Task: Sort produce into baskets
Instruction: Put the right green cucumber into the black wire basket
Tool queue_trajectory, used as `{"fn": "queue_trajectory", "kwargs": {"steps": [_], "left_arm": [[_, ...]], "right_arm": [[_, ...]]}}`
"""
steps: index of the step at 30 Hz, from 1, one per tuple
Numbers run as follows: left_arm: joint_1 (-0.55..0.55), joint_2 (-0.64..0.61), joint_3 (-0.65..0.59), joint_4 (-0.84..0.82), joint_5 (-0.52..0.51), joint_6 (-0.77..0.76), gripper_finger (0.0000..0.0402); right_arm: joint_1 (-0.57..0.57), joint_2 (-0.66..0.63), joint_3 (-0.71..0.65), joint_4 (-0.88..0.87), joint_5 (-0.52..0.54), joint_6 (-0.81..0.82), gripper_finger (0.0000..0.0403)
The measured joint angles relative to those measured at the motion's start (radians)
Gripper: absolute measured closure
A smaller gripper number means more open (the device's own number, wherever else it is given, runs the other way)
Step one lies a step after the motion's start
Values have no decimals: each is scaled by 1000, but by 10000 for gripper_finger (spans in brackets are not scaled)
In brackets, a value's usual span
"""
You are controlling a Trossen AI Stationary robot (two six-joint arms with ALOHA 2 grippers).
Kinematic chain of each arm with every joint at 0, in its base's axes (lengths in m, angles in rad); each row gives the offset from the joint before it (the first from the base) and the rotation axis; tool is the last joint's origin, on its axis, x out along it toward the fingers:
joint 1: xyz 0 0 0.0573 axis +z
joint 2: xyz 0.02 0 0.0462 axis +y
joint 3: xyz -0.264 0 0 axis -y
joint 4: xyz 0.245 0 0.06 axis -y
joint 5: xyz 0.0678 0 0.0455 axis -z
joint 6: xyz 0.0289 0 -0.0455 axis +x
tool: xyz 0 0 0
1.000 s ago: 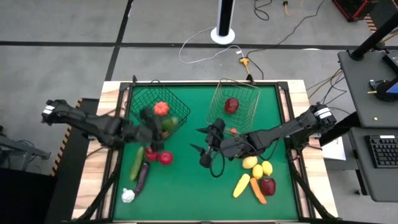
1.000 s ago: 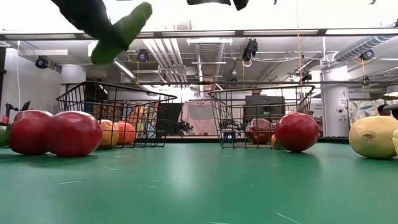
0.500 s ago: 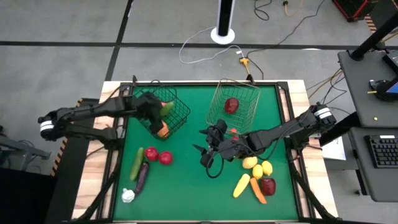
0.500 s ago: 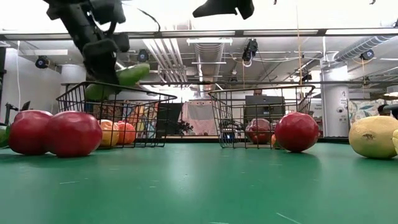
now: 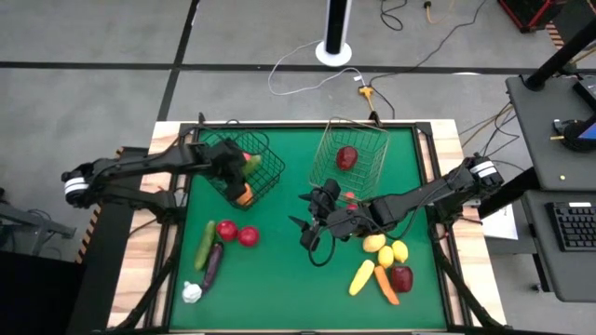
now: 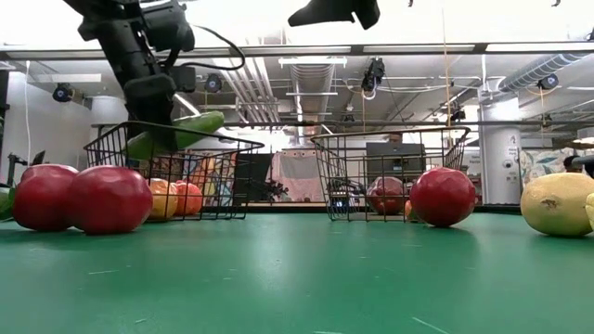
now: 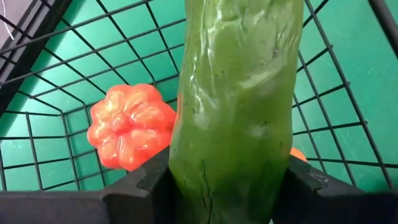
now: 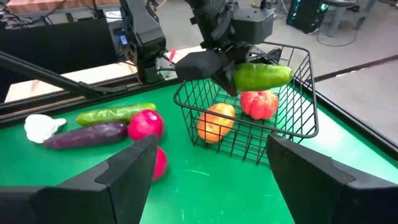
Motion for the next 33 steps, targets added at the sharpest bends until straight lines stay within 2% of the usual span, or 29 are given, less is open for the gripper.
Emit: {"fn": "queue_trajectory", "kwargs": {"steps": [9,12,33], "left_arm": [[-1,41,-1,17,-18,2,225],[0,52,-1,38,-46,1,218],[0,80,-2,74,-44,-4,210]], "right_arm": [[0,0,0,0,0,7,92],[0,0,-1,0,0,16,93],[0,1,-11,1,0,68,96]]}}
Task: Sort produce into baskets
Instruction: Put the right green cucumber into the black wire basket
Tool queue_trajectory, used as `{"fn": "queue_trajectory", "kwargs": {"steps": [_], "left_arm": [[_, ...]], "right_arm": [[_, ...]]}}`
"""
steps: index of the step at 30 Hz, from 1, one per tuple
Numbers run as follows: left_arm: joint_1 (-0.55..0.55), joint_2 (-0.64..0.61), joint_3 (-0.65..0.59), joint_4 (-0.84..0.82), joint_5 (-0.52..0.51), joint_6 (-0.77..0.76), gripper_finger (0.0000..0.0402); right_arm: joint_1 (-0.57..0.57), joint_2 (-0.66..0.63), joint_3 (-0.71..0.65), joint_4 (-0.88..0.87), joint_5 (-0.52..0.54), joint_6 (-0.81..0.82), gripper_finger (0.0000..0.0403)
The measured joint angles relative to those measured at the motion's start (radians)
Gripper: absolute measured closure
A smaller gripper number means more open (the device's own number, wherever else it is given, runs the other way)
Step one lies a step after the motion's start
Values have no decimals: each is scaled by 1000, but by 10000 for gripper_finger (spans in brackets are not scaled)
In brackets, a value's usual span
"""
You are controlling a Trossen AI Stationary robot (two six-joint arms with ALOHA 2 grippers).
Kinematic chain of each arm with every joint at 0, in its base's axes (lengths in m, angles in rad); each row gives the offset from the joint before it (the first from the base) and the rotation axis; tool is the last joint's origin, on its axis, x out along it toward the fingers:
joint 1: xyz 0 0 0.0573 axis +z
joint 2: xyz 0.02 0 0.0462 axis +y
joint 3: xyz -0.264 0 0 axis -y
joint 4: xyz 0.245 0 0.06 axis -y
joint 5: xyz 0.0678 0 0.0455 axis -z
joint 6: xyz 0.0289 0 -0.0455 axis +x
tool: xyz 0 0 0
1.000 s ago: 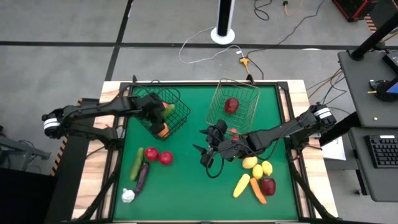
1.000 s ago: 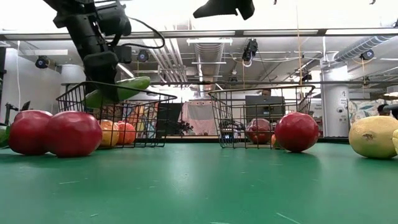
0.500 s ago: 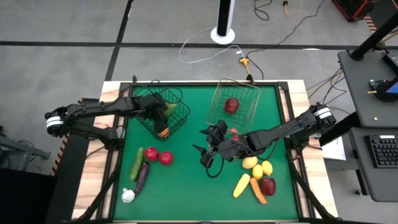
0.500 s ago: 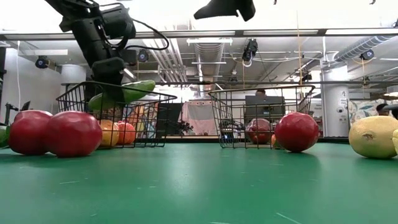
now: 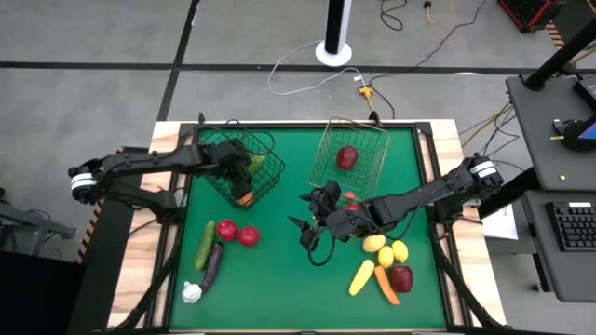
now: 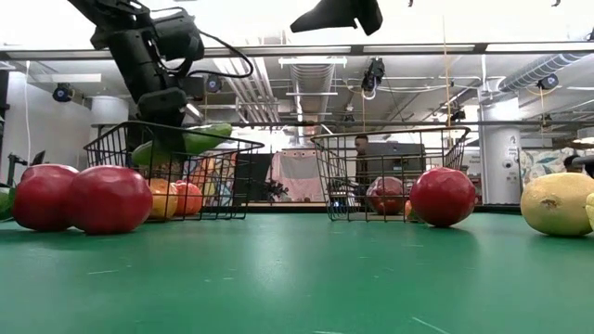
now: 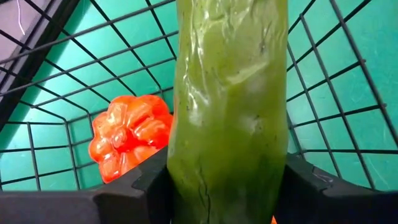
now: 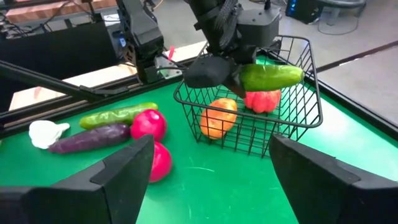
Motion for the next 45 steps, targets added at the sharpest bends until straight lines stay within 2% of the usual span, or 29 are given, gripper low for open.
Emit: {"fn": "queue_trajectory", "kwargs": {"steps": [15,21,39,45], "left_arm": [[0,133,1,-2,28,-16,209],[0,150,2,4,28,-16,209],[0,25,2,-13,27,-5,209],[0,12,3,-74,27,4,209]], "right_arm": [[0,0,0,0,0,-4,89],[0,0,0,-1,0,-14,91],[0,0,0,-1,-1,-11,85],[0,0,0,-1,-1,-10,78]]}}
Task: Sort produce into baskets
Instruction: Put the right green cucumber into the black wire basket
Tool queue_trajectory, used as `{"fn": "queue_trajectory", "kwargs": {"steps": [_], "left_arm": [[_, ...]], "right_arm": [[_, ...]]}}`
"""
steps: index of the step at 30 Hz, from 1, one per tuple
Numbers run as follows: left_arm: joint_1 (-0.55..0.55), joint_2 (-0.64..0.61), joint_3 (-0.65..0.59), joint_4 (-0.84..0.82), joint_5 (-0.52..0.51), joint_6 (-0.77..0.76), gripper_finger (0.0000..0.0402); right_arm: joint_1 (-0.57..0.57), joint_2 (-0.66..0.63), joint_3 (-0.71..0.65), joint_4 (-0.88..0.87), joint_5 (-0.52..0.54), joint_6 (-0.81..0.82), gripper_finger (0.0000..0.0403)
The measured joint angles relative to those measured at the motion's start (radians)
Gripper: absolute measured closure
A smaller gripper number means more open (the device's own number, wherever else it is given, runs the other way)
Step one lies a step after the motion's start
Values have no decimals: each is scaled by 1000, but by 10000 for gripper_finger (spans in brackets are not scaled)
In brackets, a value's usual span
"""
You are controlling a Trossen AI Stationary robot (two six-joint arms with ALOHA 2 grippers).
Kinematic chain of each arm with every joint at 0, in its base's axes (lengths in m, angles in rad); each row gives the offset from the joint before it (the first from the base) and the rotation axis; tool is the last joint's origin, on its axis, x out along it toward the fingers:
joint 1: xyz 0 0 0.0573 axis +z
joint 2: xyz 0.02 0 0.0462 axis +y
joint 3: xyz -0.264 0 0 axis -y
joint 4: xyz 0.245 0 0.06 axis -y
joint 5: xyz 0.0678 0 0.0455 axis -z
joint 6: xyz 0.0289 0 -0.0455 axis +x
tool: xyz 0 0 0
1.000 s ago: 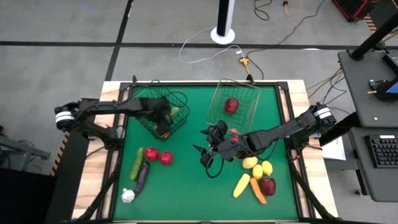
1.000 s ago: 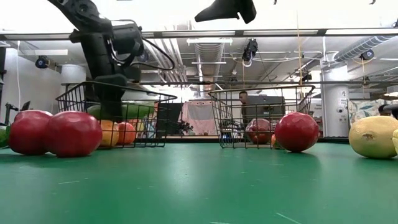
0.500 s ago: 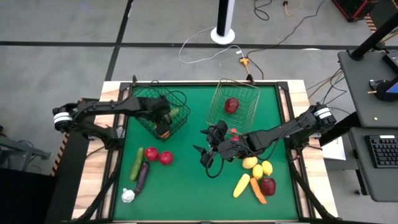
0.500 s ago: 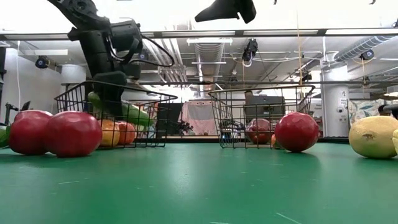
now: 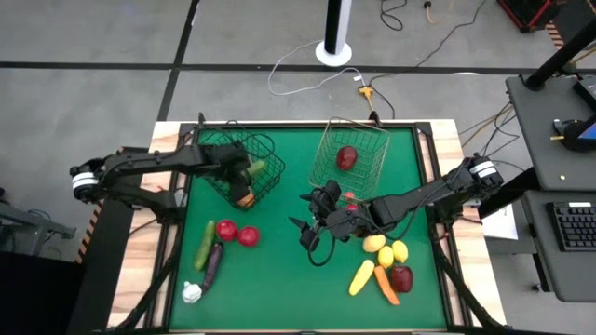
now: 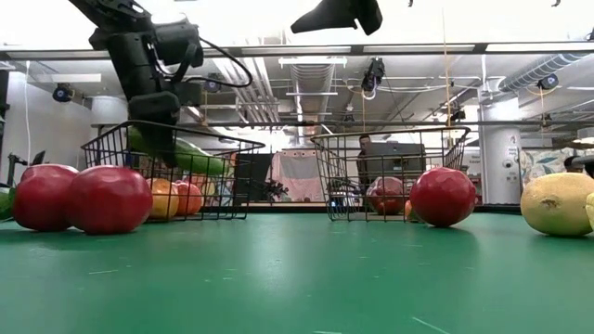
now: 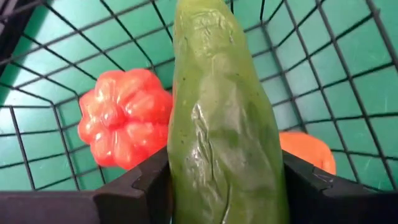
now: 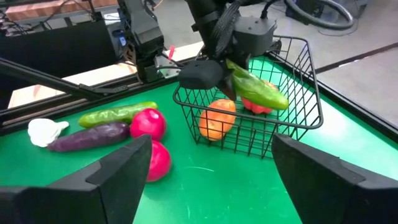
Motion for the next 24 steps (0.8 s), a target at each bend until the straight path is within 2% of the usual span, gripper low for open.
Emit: {"fn": "queue_trajectory", "kwargs": {"steps": [24], "left_arm": [[0,-15,2,-2,-19,1,209]], "right_arm": [[0,0,-1,0,0,0,78]]}}
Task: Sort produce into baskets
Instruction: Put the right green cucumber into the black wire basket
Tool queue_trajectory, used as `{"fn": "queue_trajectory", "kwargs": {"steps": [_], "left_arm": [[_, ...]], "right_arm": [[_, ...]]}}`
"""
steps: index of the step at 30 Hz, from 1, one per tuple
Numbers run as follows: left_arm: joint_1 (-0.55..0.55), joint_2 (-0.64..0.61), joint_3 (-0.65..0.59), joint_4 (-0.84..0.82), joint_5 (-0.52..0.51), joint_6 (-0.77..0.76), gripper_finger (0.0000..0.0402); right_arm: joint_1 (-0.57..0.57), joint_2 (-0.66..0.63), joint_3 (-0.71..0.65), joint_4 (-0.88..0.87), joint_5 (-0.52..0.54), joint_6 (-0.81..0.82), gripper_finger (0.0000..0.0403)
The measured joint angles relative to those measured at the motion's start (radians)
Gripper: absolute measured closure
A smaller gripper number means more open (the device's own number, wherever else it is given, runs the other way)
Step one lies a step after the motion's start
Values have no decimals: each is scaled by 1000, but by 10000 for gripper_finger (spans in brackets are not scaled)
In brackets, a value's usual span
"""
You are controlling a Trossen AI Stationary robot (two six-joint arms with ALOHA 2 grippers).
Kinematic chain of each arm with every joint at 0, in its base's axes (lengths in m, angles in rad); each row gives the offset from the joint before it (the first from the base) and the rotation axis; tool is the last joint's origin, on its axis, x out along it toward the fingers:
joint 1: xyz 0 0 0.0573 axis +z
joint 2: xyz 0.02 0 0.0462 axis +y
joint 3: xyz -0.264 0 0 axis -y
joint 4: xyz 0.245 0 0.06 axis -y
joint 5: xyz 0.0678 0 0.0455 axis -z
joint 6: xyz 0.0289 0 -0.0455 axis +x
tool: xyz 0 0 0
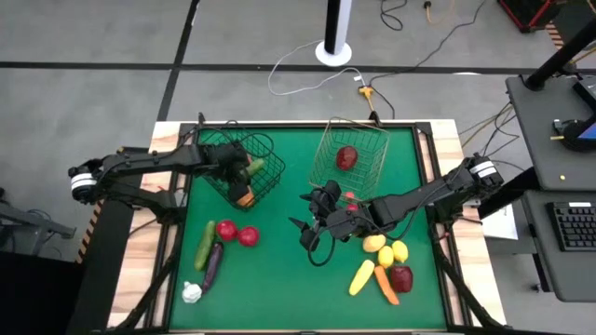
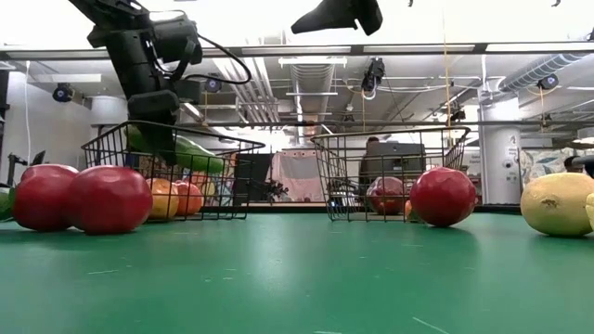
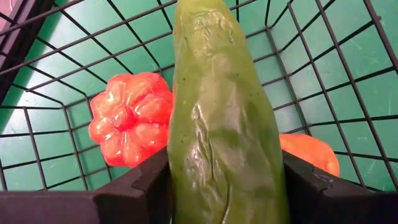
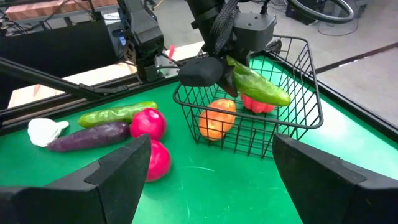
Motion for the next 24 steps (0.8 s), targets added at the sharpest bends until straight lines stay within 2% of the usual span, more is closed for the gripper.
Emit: {"fn": "queue_trajectory", "kwargs": {"steps": [24], "left_arm": [[0,0,0,-3,2,-2,209]], "right_arm": [[0,0,-3,0,0,0,71]]}}
